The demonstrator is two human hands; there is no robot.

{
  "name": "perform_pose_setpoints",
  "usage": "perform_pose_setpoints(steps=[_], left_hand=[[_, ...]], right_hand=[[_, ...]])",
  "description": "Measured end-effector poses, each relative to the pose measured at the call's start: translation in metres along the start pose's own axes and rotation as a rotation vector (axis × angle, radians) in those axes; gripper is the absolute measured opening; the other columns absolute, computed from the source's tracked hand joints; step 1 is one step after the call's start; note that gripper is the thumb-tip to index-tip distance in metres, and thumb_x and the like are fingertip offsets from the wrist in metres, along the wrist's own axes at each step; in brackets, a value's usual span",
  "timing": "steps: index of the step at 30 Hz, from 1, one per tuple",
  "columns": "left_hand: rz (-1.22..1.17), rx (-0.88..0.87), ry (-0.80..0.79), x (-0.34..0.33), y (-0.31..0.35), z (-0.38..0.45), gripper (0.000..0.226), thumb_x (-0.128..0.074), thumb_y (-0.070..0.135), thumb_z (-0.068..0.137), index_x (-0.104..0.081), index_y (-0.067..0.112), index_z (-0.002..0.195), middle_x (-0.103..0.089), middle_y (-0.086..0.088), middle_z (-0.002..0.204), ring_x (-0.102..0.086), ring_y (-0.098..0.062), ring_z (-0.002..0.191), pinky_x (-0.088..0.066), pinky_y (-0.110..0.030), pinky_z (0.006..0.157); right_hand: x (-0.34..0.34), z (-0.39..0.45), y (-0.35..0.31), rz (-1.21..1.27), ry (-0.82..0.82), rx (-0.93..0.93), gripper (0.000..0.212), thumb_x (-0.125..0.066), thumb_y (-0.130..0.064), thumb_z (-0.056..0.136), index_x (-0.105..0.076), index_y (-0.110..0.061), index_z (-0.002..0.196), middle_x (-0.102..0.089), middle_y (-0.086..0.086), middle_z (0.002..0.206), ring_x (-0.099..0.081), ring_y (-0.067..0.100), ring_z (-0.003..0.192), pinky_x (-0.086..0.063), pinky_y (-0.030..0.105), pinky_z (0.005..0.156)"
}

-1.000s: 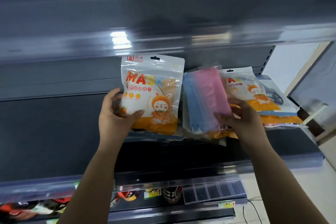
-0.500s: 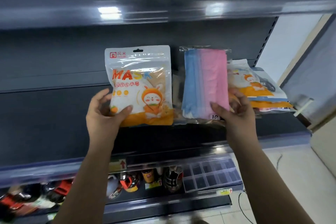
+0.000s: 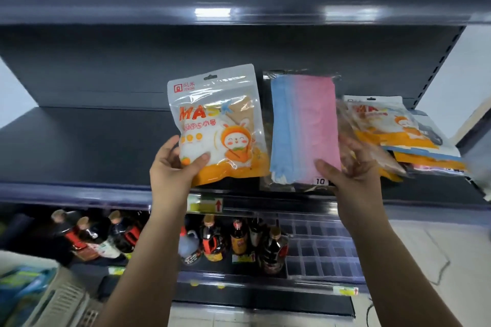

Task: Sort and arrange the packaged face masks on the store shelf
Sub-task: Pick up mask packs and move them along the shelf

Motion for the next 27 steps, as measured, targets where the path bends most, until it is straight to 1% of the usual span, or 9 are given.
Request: perform_pose_setpoints(steps=[4, 6, 8, 11, 14, 17, 20, 23, 27], left_hand=[[0.036, -0.012, 0.028, 0.028, 0.003, -0.019, 0.063, -0.078, 0.007, 0.071, -0.051, 0.012, 0.127, -0.064, -0.005, 0.115, -0.065, -0.022, 0.104, -0.059, -0.032, 0.074], [0.078, -0.013, 0.04, 0.043, 0.003, -0.029, 0.061, -0.078, 0.008, 0.069, -0.053, 0.013, 0.125, -0.065, -0.005, 0.114, -0.065, -0.021, 0.103, -0.059, -0.028, 0.071], [0.124, -0.032, 0.083, 0.058, 0.005, -0.039, 0.06, -0.079, 0.008, 0.069, -0.055, 0.014, 0.123, -0.065, -0.004, 0.114, -0.065, -0.019, 0.102, -0.057, -0.022, 0.067], [0.149, -0.046, 0.145, 0.082, 0.011, -0.054, 0.059, -0.081, 0.011, 0.068, -0.057, 0.016, 0.122, -0.067, -0.002, 0.112, -0.066, -0.018, 0.1, -0.057, -0.031, 0.073], [0.157, -0.061, 0.192, 0.106, 0.02, -0.063, 0.055, -0.079, 0.006, 0.068, -0.059, 0.014, 0.119, -0.068, -0.004, 0.11, -0.066, -0.021, 0.1, -0.056, -0.038, 0.079], [0.163, -0.09, 0.231, 0.127, 0.027, -0.065, 0.055, -0.078, 0.001, 0.068, -0.056, 0.012, 0.117, -0.067, -0.003, 0.105, -0.065, -0.024, 0.098, -0.057, -0.04, 0.08], [0.141, -0.093, 0.243, 0.145, 0.031, -0.062, 0.055, -0.077, -0.003, 0.068, -0.055, 0.015, 0.114, -0.066, 0.003, 0.1, -0.066, -0.011, 0.087, -0.058, -0.032, 0.072], [0.118, -0.103, 0.237, 0.164, 0.037, -0.054, 0.054, -0.075, -0.006, 0.069, -0.053, 0.016, 0.113, -0.065, 0.007, 0.095, -0.066, 0.003, 0.072, -0.057, -0.02, 0.061], [0.127, -0.106, 0.23, 0.202, 0.048, -0.03, 0.058, -0.077, -0.004, 0.069, -0.053, 0.013, 0.119, -0.066, 0.004, 0.097, -0.067, -0.007, 0.082, -0.059, -0.024, 0.064]], right_hand=[[-0.007, -0.012, 0.004, 0.019, -0.032, -0.044, 0.072, -0.077, -0.012, 0.058, -0.048, -0.01, 0.124, -0.07, -0.001, 0.113, -0.065, 0.018, 0.108, -0.056, 0.036, 0.079], [-0.012, -0.02, 0.012, 0.003, -0.054, -0.067, 0.072, -0.076, -0.011, 0.059, -0.047, -0.009, 0.125, -0.069, 0.001, 0.115, -0.065, 0.02, 0.109, -0.056, 0.04, 0.082], [-0.019, -0.027, 0.019, -0.029, -0.072, -0.099, 0.068, -0.075, -0.009, 0.062, -0.049, -0.012, 0.125, -0.068, 0.001, 0.116, -0.065, 0.017, 0.107, -0.057, 0.035, 0.08], [-0.033, -0.037, 0.028, -0.049, -0.113, -0.14, 0.059, -0.07, 0.004, 0.071, -0.051, -0.015, 0.123, -0.07, -0.005, 0.109, -0.066, 0.011, 0.102, -0.058, 0.028, 0.075], [-0.051, -0.049, 0.03, -0.044, -0.153, -0.159, 0.062, -0.069, 0.006, 0.072, -0.047, -0.01, 0.129, -0.071, -0.008, 0.106, -0.067, 0.009, 0.101, -0.058, 0.029, 0.074], [-0.069, -0.06, 0.031, -0.028, -0.178, -0.181, 0.063, -0.067, 0.006, 0.074, -0.045, -0.01, 0.131, -0.071, -0.005, 0.108, -0.066, 0.012, 0.103, -0.057, 0.039, 0.083], [-0.091, -0.066, 0.033, -0.026, -0.202, -0.192, 0.065, -0.068, 0.005, 0.074, -0.044, -0.01, 0.132, -0.069, 0.002, 0.115, -0.065, 0.018, 0.107, -0.053, 0.044, 0.089], [-0.12, -0.071, 0.036, -0.028, -0.218, -0.173, 0.061, -0.068, 0.004, 0.075, -0.046, -0.012, 0.13, -0.069, 0.002, 0.114, -0.065, 0.018, 0.107, -0.054, 0.041, 0.088], [-0.168, -0.075, 0.049, -0.011, -0.216, -0.157, 0.066, -0.074, -0.014, 0.061, -0.049, -0.019, 0.122, -0.073, -0.007, 0.104, -0.067, 0.011, 0.101, -0.057, 0.031, 0.081]])
Point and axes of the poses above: each hand's wrist, its own z-axis towards the middle knuckle, its own x-axis out of the back of the hand, y = z × x, the point moved 1 cm from there along z, towards the middle knuckle
